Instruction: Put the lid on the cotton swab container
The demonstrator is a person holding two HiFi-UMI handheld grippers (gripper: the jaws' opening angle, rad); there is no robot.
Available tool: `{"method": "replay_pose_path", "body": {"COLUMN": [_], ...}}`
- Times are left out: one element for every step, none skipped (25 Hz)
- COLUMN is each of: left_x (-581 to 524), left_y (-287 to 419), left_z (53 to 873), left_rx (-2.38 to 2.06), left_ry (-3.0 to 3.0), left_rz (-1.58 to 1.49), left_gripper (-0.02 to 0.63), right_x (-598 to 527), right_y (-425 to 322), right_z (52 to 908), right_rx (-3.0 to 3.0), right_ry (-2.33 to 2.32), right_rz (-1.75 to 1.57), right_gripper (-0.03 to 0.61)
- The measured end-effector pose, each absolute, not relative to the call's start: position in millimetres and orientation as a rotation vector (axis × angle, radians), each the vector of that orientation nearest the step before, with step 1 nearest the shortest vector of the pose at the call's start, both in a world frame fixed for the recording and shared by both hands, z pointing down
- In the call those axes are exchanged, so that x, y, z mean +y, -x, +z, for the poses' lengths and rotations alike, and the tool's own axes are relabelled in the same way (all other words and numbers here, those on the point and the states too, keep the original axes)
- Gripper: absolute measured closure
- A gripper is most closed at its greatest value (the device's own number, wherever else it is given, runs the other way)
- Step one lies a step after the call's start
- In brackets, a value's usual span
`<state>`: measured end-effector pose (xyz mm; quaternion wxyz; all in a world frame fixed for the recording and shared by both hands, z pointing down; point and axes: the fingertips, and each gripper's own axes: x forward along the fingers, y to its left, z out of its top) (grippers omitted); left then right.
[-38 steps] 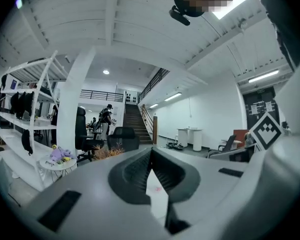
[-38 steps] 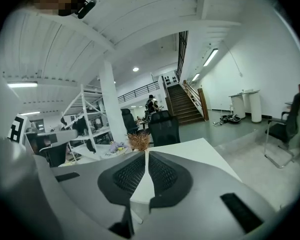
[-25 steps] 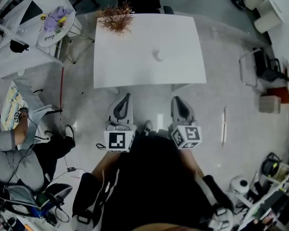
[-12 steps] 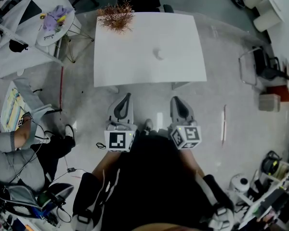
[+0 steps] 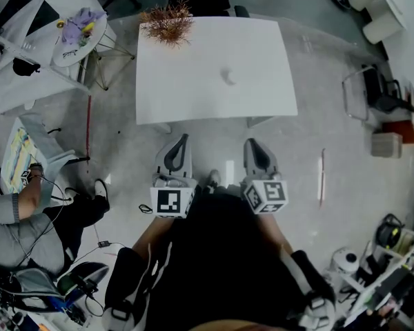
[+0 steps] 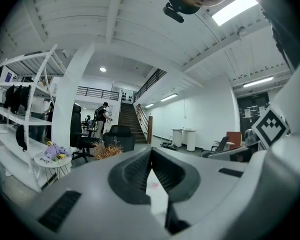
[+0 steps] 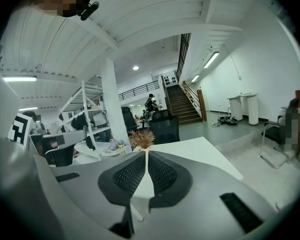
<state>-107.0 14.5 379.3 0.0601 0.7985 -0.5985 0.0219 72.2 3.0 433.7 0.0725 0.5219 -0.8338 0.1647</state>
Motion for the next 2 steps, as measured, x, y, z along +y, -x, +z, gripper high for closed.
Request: {"method": "replay_pose_path", "body": {"left_x": [16.8, 19.1], "left_y": [108.4, 109.7], "left_z": [379.0, 378.7], "left_rx": [-1.81, -1.808], "left_ry": [-2.419, -2.421], "left_rz": [0.07, 0.074], "left_gripper": [0.607, 0.607], "right_x": [5.6, 8.2], "right_y": [-70.3, -68.4], "right_z": [433.3, 432.9], "right_rx": [-2.503, -2.501], "right_ry": [-1.567, -1.567], "right_rz": [0.495, 0.496], "right_gripper": [0.558, 0.558]}}
